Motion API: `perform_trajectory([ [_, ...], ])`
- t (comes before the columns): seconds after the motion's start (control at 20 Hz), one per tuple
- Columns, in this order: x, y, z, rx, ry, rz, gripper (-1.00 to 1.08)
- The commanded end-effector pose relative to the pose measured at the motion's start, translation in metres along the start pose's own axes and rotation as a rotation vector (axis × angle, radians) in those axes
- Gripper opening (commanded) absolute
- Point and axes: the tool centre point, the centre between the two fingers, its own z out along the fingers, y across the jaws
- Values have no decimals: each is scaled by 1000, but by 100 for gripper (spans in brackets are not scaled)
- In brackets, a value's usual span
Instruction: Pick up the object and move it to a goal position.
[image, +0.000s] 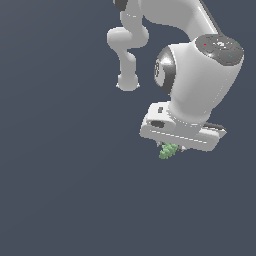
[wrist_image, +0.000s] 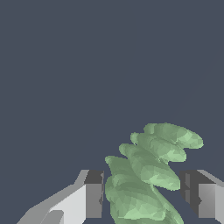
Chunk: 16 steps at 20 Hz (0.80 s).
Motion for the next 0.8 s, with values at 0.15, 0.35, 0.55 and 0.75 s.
perform_trajectory([
  [0.15, -1, -20, -26, -1, -1, 1, -100],
  [0.35, -1, -27, -35, -1, -1, 1, -100],
  [0.55, -1, -30, -38, -1, -1, 1, -100],
  [0.75, 0, -30, -37, 0, -2, 1, -100],
])
